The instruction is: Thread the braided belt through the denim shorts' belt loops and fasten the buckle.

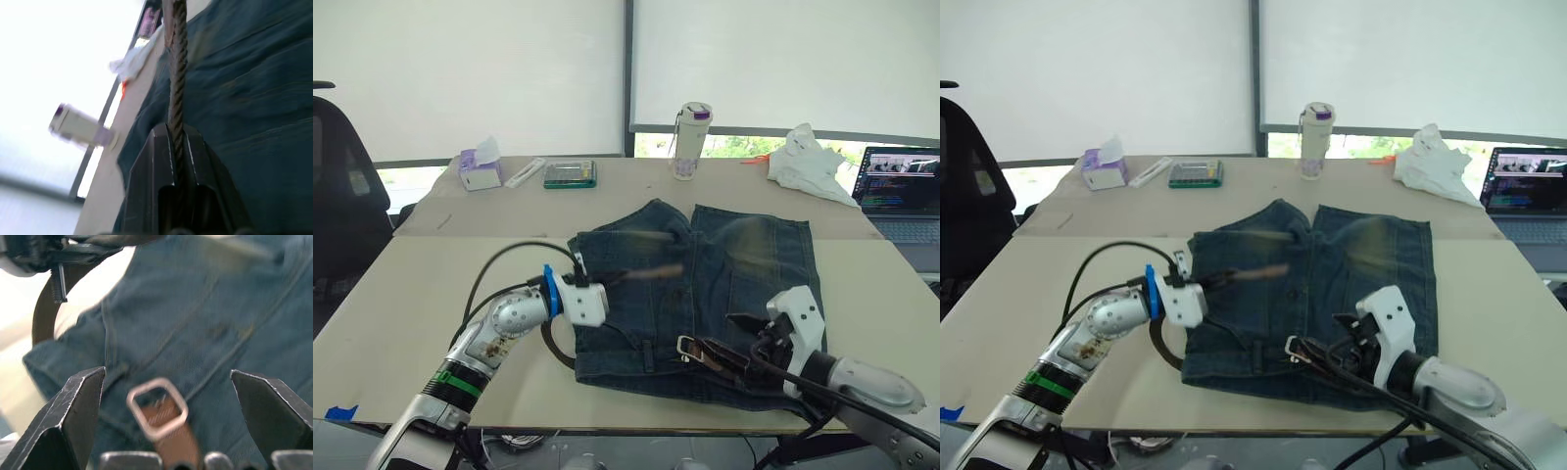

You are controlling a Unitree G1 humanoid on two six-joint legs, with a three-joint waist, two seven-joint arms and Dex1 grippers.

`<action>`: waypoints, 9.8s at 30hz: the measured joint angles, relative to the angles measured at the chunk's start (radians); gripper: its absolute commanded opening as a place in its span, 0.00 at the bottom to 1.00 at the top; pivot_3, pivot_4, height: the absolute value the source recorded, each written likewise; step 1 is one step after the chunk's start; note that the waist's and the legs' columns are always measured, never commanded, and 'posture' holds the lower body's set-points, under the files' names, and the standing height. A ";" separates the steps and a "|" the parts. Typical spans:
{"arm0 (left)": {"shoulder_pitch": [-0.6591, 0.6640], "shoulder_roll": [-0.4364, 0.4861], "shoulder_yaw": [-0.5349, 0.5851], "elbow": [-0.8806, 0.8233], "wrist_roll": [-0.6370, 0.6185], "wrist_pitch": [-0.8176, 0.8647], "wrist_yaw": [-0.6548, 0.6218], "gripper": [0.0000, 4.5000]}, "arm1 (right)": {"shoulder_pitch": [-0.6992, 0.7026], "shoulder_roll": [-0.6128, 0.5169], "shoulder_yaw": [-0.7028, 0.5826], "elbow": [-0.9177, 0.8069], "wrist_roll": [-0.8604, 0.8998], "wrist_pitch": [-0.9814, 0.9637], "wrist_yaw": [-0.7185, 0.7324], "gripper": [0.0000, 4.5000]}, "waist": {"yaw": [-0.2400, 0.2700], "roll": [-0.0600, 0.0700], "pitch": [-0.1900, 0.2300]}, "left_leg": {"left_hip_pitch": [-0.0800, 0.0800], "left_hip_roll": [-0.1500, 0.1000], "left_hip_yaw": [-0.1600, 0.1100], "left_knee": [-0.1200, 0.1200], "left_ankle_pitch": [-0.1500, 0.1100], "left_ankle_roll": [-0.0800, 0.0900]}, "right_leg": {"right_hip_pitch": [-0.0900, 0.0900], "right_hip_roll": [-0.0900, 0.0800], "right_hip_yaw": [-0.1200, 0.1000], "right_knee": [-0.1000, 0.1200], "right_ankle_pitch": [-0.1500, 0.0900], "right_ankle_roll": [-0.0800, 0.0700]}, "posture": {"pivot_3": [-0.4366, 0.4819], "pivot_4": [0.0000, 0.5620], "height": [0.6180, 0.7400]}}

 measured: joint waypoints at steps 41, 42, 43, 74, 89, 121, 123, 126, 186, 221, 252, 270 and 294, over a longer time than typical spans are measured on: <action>-0.056 -0.008 -0.050 0.110 -0.143 -0.087 -0.291 0.00 | -0.358 -0.255 0.671 0.032 -0.974 -0.341 0.268 0.00 | -0.006 0.001 0.000 | 0.004 -0.001 0.003 0.003 0.000 0.001 | 0.002 0.016 -0.005 0.004 -0.001 0.002 | 0.48 0.27 1.00; -0.053 -0.008 -0.050 0.101 -0.151 -0.071 -0.303 0.00 | -0.355 -0.255 0.671 0.037 -0.985 -0.354 0.271 0.00 | -0.006 0.001 0.000 | 0.004 -0.001 0.003 0.003 0.000 0.001 | 0.002 0.016 -0.005 0.004 -0.001 0.002 | 0.48 0.27 1.00; -0.051 -0.008 -0.050 0.095 -0.160 -0.057 -0.313 0.00 | -0.352 -0.253 0.670 0.043 -1.001 -0.367 0.274 0.00 | -0.006 0.001 0.000 | 0.004 -0.001 0.003 0.003 0.000 0.001 | 0.001 0.016 -0.005 0.004 -0.001 0.002 | 0.48 0.27 1.00; -0.249 -0.067 0.281 0.221 -1.485 2.303 0.042 0.53 | -0.226 -0.160 0.586 0.140 -1.319 -0.739 0.310 0.00 | -0.020 0.000 0.001 | 0.007 -0.001 0.002 0.004 -0.001 0.002 | 0.001 0.017 -0.002 0.009 -0.003 0.005 | 0.48 0.27 1.00; -0.126 -0.016 0.312 0.241 -2.150 2.267 0.583 0.53 | -0.198 -0.121 0.524 0.167 -1.414 -0.819 0.322 0.00 | -0.009 0.000 0.001 | 0.009 -0.004 0.000 0.004 -0.001 -0.004 | 0.001 0.015 0.000 0.009 -0.003 0.003 | 0.48 0.27 1.00; -0.101 -0.249 0.530 0.333 -2.167 2.214 0.810 0.53 | -0.187 -0.034 0.501 0.171 -1.519 -0.896 0.356 0.00 | -0.001 0.000 0.001 | 0.009 -0.008 0.000 0.003 0.001 -0.007 | 0.001 0.014 -0.001 0.008 -0.003 0.003 | 0.48 0.27 1.00; -0.099 -0.264 0.539 0.331 -2.167 2.209 0.830 0.53 | -0.191 -0.032 0.501 0.171 -1.527 -0.903 0.356 0.00 | -0.001 0.000 0.001 | 0.009 -0.008 0.000 0.003 0.001 -0.007 | 0.001 0.014 -0.001 0.008 -0.003 0.003 | 0.48 0.27 1.00; -0.086 -0.294 0.564 0.319 -2.167 2.193 0.874 0.36 | -0.191 -0.030 0.500 0.171 -1.530 -0.907 0.357 0.00 | -0.001 0.000 0.001 | 0.009 -0.008 0.000 0.003 0.001 -0.007 | 0.001 0.014 -0.001 0.008 -0.003 0.003 | 0.48 0.27 1.00; 0.329 -0.176 0.432 -0.229 -2.175 1.931 0.973 0.00 | -0.138 0.010 0.568 0.161 -1.285 -0.531 0.597 0.87 | 0.013 -0.001 0.001 | 0.012 -0.005 -0.001 -0.004 0.000 -0.009 | 0.002 0.008 -0.006 0.001 -0.005 -0.004 | 0.48 0.27 1.00; -0.057 -0.205 0.518 0.114 -2.063 1.928 1.107 0.00 | -0.401 0.250 0.551 0.256 -1.076 -0.142 0.576 0.99 | -0.010 -0.007 0.004 | 0.009 -0.003 -0.008 -0.013 0.005 -0.015 | -0.001 0.006 -0.004 0.002 -0.004 -0.004 | 0.48 0.27 1.00; 0.011 -0.427 0.776 0.245 -2.184 2.120 1.225 0.00 | -0.372 -0.047 0.640 0.228 -1.259 -0.553 0.469 0.75 | 0.010 -0.007 0.004 | 0.014 -0.015 -0.011 -0.011 0.007 -0.014 | 0.005 0.008 -0.014 0.002 -0.006 -0.002 | 0.48 0.27 1.00; -0.005 -0.528 0.799 0.246 -2.178 2.110 1.212 0.00 | -0.332 -0.073 0.627 0.269 -1.354 -0.714 0.486 0.63 | 0.033 -0.007 0.004 | 0.008 -0.018 -0.019 -0.011 0.007 -0.017 | 0.003 0.000 -0.022 0.001 -0.006 -0.001 | 0.48 0.27 1.00; -0.003 -0.695 0.905 0.094 -2.176 2.021 1.461 0.00 | -0.304 -0.050 0.593 0.281 -1.434 -0.740 0.499 0.57 | 0.028 -0.008 0.004 | 0.006 -0.018 -0.022 -0.011 0.010 -0.019 | 0.004 0.003 -0.026 0.000 -0.006 -0.001 | 0.48 0.27 1.00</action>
